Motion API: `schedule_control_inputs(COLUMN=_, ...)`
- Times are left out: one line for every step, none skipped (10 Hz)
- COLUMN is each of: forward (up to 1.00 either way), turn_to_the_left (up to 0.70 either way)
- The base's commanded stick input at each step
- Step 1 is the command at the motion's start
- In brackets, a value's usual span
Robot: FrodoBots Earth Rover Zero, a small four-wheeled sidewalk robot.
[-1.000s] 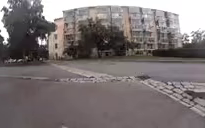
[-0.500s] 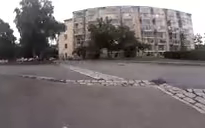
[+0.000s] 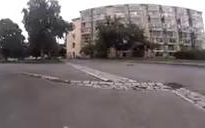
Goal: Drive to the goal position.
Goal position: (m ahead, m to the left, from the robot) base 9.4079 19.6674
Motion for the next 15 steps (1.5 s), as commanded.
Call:
schedule_control_inputs(forward=0.70, turn_to_the_left=0.00)
schedule_control_inputs(forward=0.70, turn_to_the_left=0.00)
schedule_control_inputs(forward=0.70, turn_to_the_left=0.00)
schedule_control_inputs(forward=0.70, turn_to_the_left=0.00)
schedule_control_inputs(forward=0.70, turn_to_the_left=0.00)
schedule_control_inputs(forward=0.70, turn_to_the_left=0.00)
schedule_control_inputs(forward=0.70, turn_to_the_left=0.00)
schedule_control_inputs(forward=0.70, turn_to_the_left=0.00)
schedule_control_inputs(forward=0.70, turn_to_the_left=0.00)
schedule_control_inputs(forward=0.70, turn_to_the_left=0.00)
schedule_control_inputs(forward=0.70, turn_to_the_left=0.00)
schedule_control_inputs(forward=0.70, turn_to_the_left=0.35)
schedule_control_inputs(forward=0.70, turn_to_the_left=0.35)
schedule_control_inputs(forward=0.70, turn_to_the_left=0.35)
schedule_control_inputs(forward=0.70, turn_to_the_left=0.35)
